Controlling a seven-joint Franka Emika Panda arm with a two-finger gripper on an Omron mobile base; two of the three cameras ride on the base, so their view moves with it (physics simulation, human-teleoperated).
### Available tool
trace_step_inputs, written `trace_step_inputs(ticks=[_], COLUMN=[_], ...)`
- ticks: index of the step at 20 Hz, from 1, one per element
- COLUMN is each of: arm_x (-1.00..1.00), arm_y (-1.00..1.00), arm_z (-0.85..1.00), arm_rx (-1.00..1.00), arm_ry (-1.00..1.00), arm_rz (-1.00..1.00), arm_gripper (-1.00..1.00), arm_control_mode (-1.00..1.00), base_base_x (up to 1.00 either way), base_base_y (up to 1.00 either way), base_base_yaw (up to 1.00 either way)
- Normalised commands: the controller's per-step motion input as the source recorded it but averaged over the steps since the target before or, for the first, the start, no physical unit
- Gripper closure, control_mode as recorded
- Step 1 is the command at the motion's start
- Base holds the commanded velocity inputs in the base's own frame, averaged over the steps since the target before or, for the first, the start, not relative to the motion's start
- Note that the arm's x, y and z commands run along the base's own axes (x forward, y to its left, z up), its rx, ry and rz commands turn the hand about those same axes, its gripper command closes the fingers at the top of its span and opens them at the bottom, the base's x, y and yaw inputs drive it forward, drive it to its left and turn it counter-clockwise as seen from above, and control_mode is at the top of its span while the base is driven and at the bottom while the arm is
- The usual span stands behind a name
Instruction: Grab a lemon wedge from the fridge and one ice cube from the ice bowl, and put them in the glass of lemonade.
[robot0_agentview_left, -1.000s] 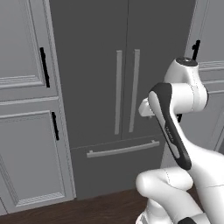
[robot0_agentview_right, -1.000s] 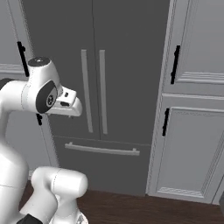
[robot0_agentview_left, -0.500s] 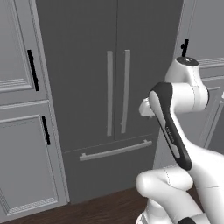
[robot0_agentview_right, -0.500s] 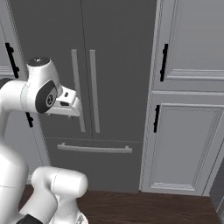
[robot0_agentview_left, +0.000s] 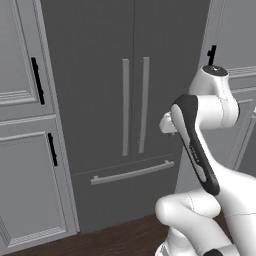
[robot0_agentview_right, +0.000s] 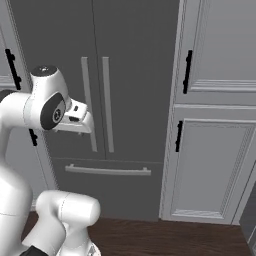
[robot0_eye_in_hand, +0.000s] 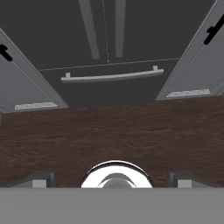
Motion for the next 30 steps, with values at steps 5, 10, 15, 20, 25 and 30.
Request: trace_step_inputs(ticks=[5, 10, 15, 20, 25, 30], arm_x=[0.0, 0.0, 0.0, 0.0, 0.0, 0.05], arm_y=[0.0, 0.0, 0.0, 0.0, 0.0, -0.18], arm_z=[0.0, 0.0, 0.0, 0.0, 0.0, 0.05], arm_rx=[0.0, 0.0, 0.0, 0.0, 0.0, 0.0], arm_ry=[0.0, 0.0, 0.0, 0.0, 0.0, 0.0], arm_rz=[0.0, 0.0, 0.0, 0.0, 0.0, 0.0], arm_gripper=[-1.0, -1.0, -1.0, -1.0, -1.0, -1.0], arm_control_mode=[1.0, 1.0, 1.0, 1.0, 1.0, -1.0], base_base_x=[0.95, -0.28, -0.36, 0.01, 0.0, -0.01], base_base_y=[-0.17, -0.26, -0.27, -0.1, -0.03, 0.0], base_base_yaw=[0.05, 0.05, 0.05, 0.12, 0.02, 0.0])
